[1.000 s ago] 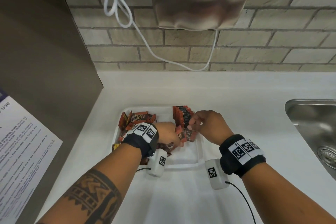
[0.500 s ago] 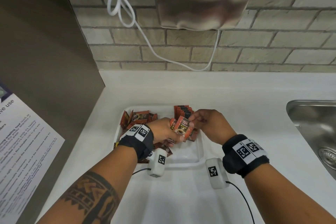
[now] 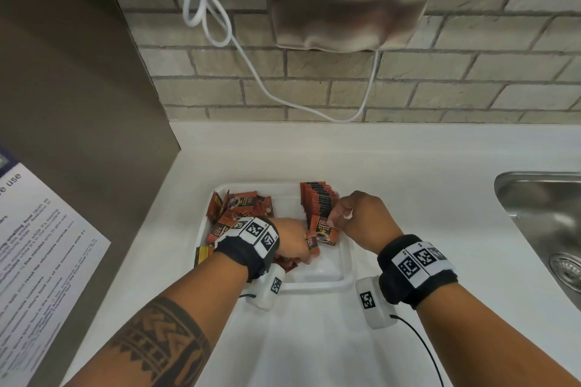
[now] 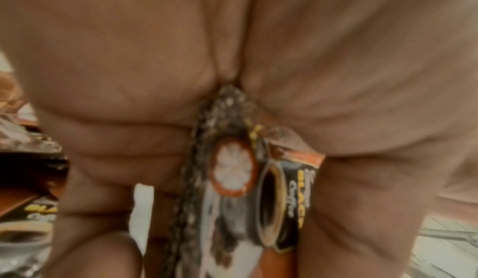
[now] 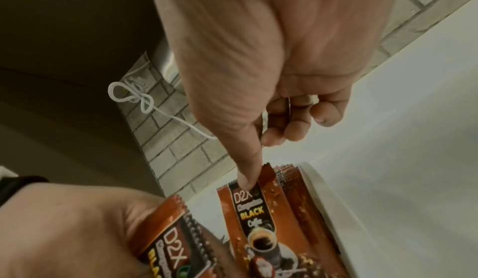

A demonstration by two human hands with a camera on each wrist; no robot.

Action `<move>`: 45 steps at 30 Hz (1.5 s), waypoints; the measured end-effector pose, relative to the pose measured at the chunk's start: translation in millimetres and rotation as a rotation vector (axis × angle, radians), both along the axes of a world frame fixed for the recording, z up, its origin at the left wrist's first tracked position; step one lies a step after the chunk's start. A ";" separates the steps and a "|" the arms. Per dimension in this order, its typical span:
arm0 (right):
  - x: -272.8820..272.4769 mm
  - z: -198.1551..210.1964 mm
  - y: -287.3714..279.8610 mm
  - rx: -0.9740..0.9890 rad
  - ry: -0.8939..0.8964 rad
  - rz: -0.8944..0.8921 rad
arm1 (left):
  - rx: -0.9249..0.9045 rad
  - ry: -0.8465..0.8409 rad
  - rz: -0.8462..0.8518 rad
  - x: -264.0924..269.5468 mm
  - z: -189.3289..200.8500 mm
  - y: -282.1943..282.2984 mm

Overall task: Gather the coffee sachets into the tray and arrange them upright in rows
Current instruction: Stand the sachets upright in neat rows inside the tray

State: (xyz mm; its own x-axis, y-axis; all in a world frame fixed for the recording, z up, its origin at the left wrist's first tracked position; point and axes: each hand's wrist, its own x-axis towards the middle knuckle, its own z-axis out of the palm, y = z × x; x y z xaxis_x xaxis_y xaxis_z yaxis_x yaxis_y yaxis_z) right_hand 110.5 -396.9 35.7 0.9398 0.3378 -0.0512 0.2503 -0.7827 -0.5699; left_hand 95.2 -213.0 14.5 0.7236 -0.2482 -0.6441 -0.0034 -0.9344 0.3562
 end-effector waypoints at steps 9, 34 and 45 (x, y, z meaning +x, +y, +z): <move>0.1 -8.1 3.5 -0.002 0.029 0.008 | -0.013 0.055 0.024 4.5 -6.1 -13.2; 7.1 -20.4 -0.1 0.014 0.078 0.007 | -0.058 0.115 0.045 3.1 1.4 -18.9; 6.3 -17.1 -1.1 0.047 0.040 -0.003 | -0.044 0.105 0.082 -3.4 10.4 -14.4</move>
